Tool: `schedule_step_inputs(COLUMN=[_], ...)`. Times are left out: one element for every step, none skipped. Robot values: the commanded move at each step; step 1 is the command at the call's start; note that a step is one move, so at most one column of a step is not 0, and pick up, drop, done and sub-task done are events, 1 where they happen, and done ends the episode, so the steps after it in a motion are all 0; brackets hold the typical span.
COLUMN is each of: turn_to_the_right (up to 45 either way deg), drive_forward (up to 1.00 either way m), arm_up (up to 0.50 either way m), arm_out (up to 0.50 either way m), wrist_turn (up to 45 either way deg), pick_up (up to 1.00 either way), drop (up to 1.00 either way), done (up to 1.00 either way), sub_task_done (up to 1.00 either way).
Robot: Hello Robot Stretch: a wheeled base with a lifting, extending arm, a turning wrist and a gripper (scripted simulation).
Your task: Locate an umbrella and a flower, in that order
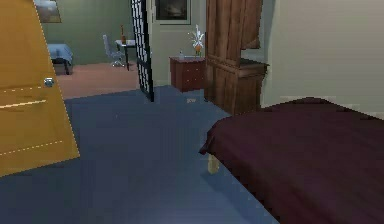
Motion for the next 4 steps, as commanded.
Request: schedule_step_inputs(turn_to_the_right=[0.0,-24.0,0.0,-45.0], drive_forward=[0.3,0.0,0.75,0.0], arm_up=[0.0,0.0,0.0,0.0], arm_out=[0.0,0.0,0.0,0.0], wrist_turn=[0.0,0.0,0.0,0.0], pick_up=[0.0,0.0,0.0,0.0], drop=[0.0,0.0,0.0,0.0], done=[0.0,0.0,0.0,0.0], sub_task_done=[0.0,0.0,0.0,0.0])
